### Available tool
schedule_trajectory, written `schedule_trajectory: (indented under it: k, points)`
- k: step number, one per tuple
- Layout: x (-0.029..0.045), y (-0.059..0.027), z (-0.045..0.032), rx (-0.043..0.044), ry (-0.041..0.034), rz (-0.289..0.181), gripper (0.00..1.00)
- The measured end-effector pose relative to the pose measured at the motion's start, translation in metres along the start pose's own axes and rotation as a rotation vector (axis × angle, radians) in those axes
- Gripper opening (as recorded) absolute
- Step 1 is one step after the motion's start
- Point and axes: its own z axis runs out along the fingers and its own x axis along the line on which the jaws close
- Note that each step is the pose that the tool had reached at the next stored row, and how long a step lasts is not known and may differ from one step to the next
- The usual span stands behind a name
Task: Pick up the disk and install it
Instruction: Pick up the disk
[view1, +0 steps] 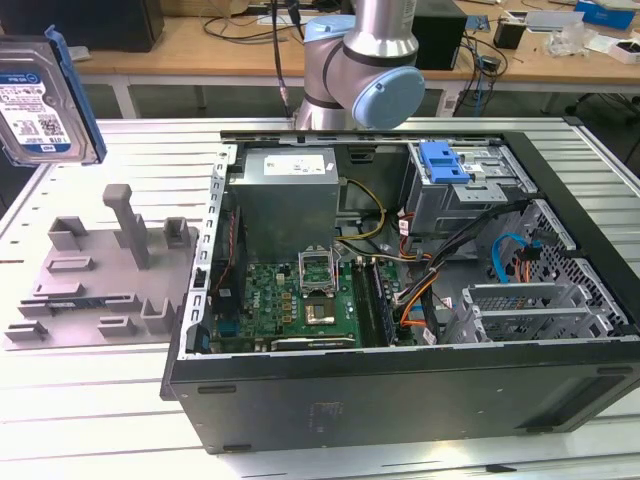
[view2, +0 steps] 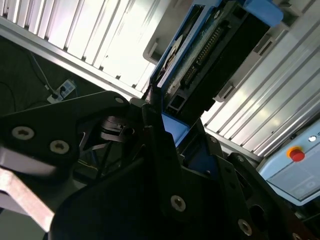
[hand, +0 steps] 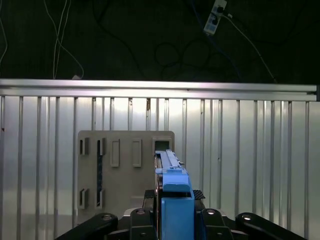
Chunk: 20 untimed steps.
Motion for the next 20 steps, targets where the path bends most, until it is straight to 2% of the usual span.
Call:
schedule_trajectory:
  k: [14, 20]
  points:
    - [-0.0001, -0.0004, -0.015, -0.0001, 0.0, 0.0, 0.37]
    - [-0.0001, -0.0004, -0.017, 0.0001, -0.0001, 0.0, 0.37]
